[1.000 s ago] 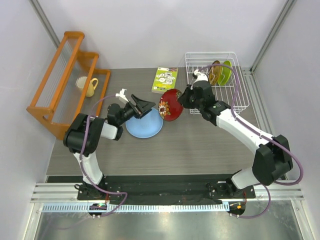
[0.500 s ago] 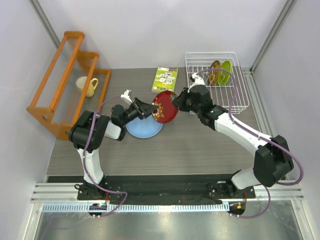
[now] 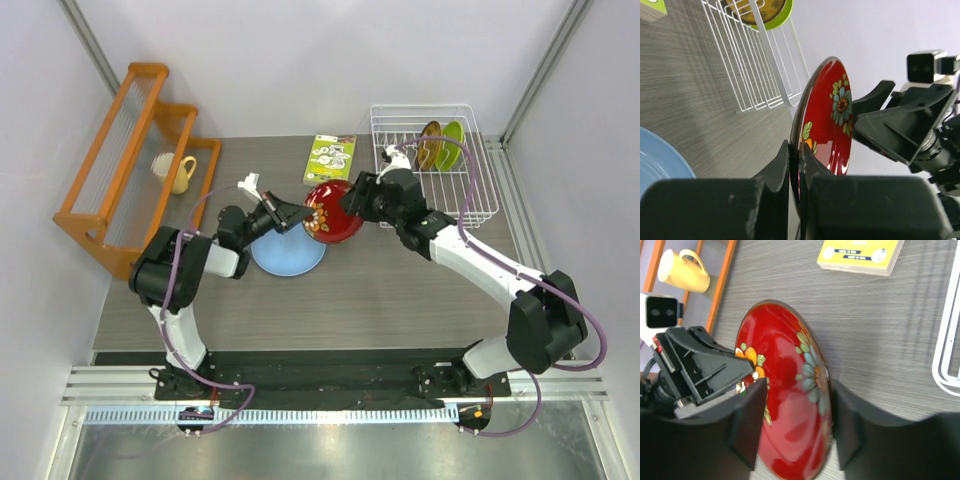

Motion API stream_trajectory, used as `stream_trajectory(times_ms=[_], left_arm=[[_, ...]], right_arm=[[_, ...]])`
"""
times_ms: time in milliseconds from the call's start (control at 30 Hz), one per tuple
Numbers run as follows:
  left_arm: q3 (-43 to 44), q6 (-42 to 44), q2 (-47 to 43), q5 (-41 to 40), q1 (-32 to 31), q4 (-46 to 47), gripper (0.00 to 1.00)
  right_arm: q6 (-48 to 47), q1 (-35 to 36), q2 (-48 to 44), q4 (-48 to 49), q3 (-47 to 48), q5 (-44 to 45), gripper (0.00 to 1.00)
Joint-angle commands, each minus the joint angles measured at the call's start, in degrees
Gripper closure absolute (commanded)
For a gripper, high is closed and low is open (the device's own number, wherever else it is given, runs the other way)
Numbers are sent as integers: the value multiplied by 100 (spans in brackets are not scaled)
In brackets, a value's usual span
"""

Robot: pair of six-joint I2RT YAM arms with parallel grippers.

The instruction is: Unload the plates from the dish rack

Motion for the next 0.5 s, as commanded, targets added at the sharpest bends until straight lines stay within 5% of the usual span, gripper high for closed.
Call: stream_trajectory(times_ms=[0,200,467], left_arm=[[-11,1617,-1183,-234,-70,-1787,100],[340,3629,-2843,-1824,-35,-5340,100],[288,4177,-3014,-2432,404,-6410,100]], right_arm=[[-344,93,-197,320,501,420,32],[-828,-92,-521,-278,457,1141,26],[-838,-478,-812,-331,123,1125,24]])
